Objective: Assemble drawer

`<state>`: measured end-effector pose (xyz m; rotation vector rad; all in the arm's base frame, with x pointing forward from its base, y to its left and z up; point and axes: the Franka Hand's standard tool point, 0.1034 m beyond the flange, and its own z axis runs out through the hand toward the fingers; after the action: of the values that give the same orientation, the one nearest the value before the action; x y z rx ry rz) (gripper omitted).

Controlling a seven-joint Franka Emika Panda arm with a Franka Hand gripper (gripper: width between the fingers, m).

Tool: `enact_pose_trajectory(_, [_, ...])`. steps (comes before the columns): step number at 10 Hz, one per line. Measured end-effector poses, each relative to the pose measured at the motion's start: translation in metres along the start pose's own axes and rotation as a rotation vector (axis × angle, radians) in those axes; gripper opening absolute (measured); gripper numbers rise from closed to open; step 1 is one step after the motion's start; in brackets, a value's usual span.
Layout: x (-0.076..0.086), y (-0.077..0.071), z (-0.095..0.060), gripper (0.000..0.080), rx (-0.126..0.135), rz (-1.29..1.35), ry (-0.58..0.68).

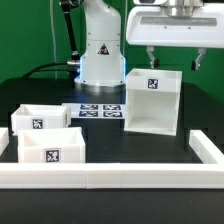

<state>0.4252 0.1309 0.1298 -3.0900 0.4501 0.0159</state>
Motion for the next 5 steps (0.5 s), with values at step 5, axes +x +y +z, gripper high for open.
enact_pose_trajectory(5, [-0.024,-0.002,0.021,0.0650,-0.005,0.005,-0.019])
